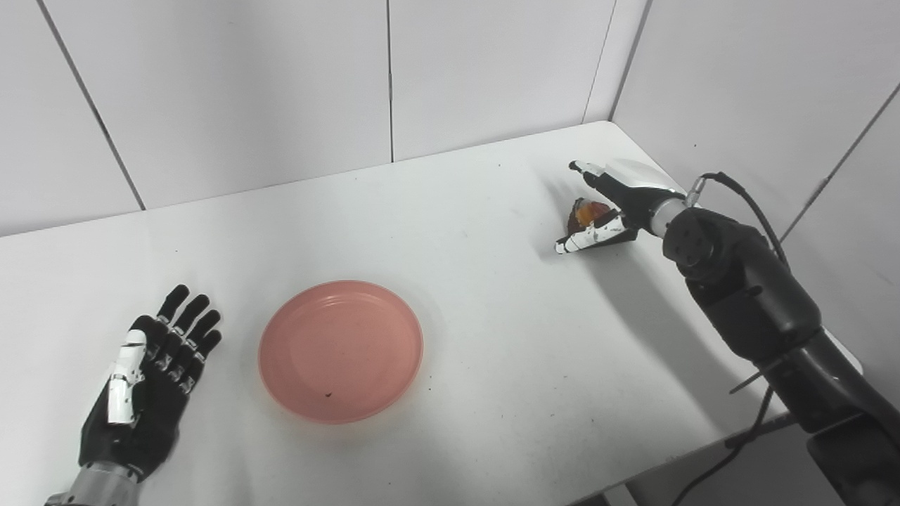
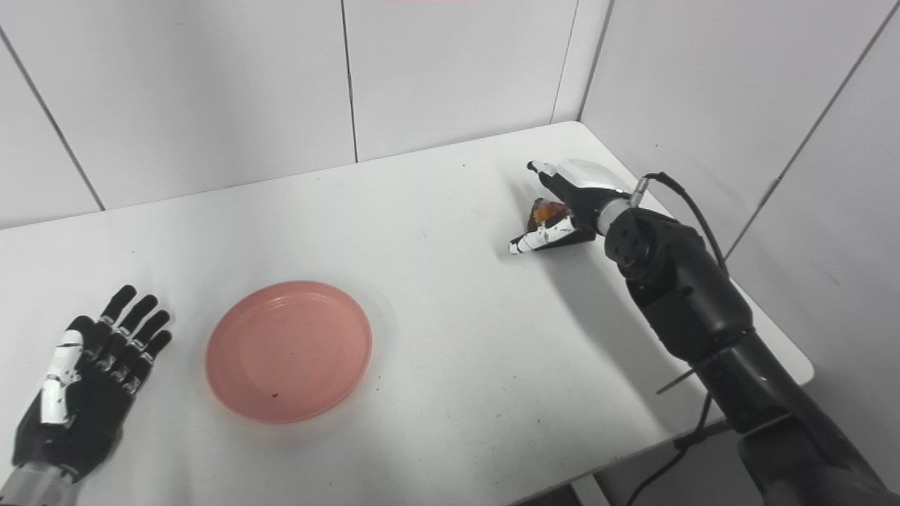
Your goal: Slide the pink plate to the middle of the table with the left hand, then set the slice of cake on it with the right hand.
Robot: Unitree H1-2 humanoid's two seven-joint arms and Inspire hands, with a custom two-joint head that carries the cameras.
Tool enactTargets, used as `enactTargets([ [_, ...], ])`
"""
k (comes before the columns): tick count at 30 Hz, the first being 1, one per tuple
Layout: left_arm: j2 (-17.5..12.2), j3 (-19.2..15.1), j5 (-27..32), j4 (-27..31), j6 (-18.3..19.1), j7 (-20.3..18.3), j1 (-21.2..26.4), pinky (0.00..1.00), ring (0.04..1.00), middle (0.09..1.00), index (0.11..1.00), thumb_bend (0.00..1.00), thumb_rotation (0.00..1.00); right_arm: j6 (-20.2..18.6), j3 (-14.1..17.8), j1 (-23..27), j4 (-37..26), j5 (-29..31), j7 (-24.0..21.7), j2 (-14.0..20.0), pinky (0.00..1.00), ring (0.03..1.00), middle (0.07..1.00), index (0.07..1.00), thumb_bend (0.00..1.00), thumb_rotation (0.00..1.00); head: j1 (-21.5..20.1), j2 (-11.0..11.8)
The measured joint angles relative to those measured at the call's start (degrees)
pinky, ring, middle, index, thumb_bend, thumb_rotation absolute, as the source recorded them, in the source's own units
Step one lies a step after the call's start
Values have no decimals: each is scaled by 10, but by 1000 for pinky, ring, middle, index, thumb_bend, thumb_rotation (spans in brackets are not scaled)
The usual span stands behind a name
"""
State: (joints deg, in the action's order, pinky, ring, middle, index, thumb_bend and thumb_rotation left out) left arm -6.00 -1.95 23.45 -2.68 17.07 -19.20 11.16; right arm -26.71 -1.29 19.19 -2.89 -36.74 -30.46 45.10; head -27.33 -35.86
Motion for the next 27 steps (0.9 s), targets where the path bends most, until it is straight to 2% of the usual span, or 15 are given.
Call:
enactTargets([
  [12, -2, -1, 0, 1, 0, 0, -1, 979, 954, 957, 951, 382, 1000, 2, -10, -4, 44, 14, 21, -1, 832, 960, 994, 971, 1000, 363, 0, -4],
  [27, -6, -2, 1, 1, 0, -2, -1, 970, 949, 954, 948, 384, 1000, 11, -26, -3, 66, 20, 27, 9, 806, 943, 976, 947, 1000, 271, 3, -9],
])
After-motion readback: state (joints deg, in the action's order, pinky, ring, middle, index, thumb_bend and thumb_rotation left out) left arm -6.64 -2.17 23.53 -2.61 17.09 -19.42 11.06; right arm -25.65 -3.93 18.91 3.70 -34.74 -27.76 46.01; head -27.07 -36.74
